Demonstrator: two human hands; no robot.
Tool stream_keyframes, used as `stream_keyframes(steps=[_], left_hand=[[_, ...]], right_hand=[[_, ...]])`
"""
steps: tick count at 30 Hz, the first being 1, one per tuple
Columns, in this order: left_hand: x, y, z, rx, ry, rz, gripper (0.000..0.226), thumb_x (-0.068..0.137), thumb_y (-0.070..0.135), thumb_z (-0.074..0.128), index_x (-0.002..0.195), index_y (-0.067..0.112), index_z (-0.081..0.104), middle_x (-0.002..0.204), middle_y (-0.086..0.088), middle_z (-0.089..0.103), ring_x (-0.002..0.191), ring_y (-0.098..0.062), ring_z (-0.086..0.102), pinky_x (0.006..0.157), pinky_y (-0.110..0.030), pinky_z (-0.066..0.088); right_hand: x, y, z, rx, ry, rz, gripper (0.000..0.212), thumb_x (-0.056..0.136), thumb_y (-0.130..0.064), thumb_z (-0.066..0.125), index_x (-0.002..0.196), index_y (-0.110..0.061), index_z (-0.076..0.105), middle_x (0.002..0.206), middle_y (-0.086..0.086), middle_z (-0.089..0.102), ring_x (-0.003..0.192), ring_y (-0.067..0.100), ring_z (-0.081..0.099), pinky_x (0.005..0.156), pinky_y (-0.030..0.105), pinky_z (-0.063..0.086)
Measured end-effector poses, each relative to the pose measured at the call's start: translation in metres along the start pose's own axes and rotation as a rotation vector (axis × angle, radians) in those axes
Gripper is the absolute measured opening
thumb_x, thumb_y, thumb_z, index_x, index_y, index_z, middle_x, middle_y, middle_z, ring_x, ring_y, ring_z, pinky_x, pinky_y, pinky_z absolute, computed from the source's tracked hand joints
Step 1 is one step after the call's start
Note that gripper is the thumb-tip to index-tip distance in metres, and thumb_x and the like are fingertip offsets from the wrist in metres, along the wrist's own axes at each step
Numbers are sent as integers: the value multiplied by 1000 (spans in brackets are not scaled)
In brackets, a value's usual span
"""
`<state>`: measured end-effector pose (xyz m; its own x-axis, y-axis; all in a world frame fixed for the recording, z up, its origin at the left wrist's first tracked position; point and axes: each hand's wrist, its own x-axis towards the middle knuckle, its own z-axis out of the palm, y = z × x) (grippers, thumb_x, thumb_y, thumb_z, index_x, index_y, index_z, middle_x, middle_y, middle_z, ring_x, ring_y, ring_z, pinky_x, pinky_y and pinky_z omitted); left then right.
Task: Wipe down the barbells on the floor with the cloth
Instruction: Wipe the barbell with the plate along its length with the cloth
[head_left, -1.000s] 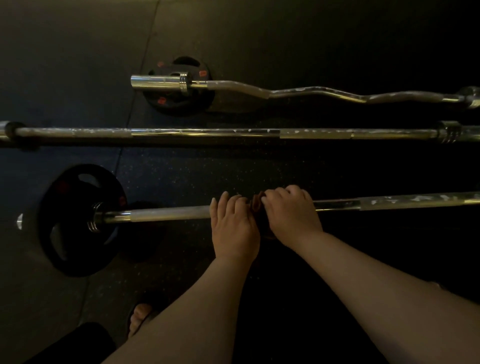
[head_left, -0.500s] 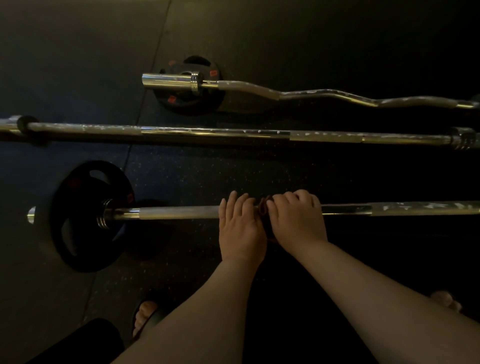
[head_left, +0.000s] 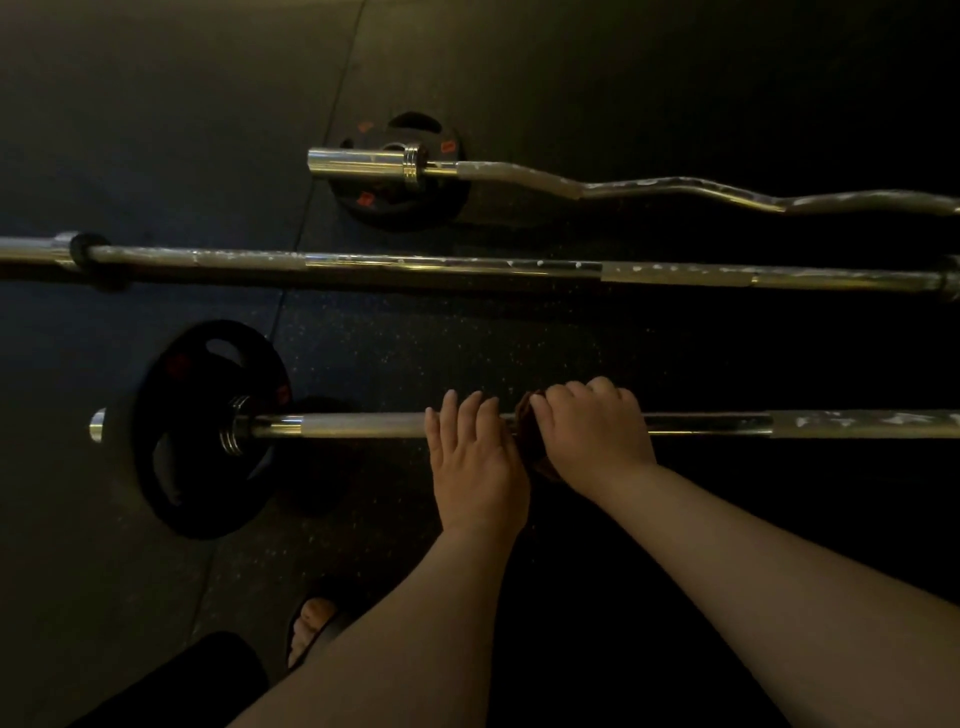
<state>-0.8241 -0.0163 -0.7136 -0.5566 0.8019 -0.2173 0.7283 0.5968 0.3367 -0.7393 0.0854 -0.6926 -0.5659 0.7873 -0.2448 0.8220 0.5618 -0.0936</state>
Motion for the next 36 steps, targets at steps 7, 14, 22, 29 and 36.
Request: stream_keyframes(steps=[7,14,22,29,36], left_hand=[[10,-6,-17,-49,-57,74,60,94,40,18,148,24,39,160,5,33,154,-13,6,125,-38,-9],[10,-30,-15,-94,41,-49,56,98,39,18,147,25,40,164,7,26,153,-8,-6,122,-33,-14],[12,-19,-27,-134,31,-105,56,93,31,24,145,21,45,156,4,41,153,-12,12,127,-38,-2],[14,-22,-23,-163,35,-95,38,101,26,48,138,25,50,154,6,43,154,-12,8,127,-40,-3],[15,-17,-23,-163,51,-99,40,98,33,38,134,23,53,151,4,46,154,-15,10,127,-41,-3]], right_hand=[[-41,-7,25,-13,50,-45,51,101,-45,39,143,-18,48,140,8,55,141,36,37,121,56,22],[-2,-29,-7,-78,-119,-35,36,101,-46,38,114,-22,63,106,3,64,102,27,56,92,47,45],[-36,-31,25,-15,31,-81,54,103,-46,35,146,-17,46,141,8,54,141,36,37,122,56,18],[10,-53,-6,-41,-120,-73,41,106,-44,30,110,-20,62,104,3,65,97,25,58,87,44,48],[-32,-33,20,-41,-82,-243,64,98,-41,33,157,-18,26,160,7,33,148,35,25,122,55,16]])
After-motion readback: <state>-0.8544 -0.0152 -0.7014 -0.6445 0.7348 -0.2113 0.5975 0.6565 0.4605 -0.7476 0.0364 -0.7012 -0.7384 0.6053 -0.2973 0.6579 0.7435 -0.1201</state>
